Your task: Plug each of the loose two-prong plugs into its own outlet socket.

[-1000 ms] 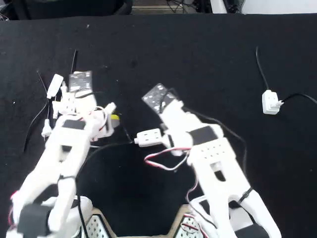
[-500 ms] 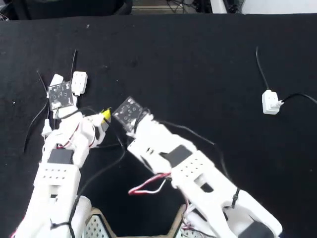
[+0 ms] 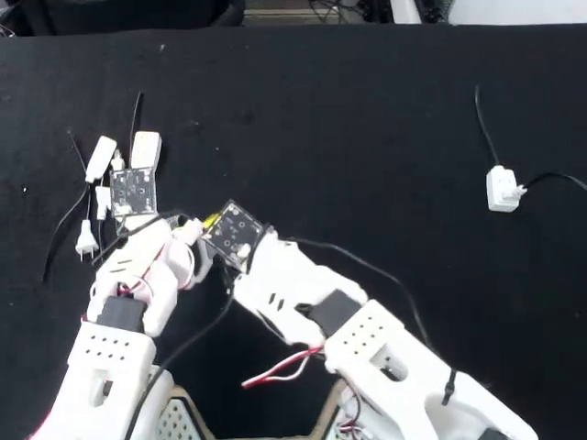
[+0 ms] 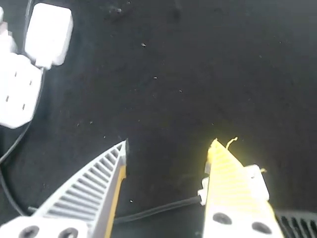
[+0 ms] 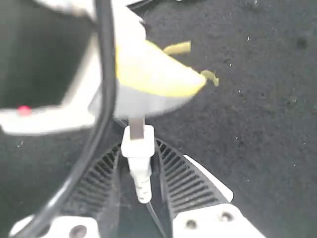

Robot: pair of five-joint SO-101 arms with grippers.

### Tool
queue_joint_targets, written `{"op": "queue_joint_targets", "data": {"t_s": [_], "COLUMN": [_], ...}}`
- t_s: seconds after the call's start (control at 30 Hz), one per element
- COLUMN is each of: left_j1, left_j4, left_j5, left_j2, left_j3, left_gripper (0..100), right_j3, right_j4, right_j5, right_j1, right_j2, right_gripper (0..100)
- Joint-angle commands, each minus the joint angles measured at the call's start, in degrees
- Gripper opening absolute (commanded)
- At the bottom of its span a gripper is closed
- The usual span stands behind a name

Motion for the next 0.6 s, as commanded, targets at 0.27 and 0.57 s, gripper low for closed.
{"op": "queue_joint_targets", "data": {"t_s": [0.27, 0.57], "left_j1": [3.47, 3.74], "left_j4": [-2.11, -2.02], "left_j5": [-4.22, -4.22], "left_j2": [-0.88, -0.88], "left_j3": [0.84, 0.84], "left_gripper": [26, 26], "right_j3": [1.89, 4.79], "right_j4": [5.45, 5.71], "right_j5": [-0.53, -4.66], "right_j1": [-0.44, 0.44], "right_j2": [-18.15, -26.51], "right_gripper": [1.1, 1.1]}}
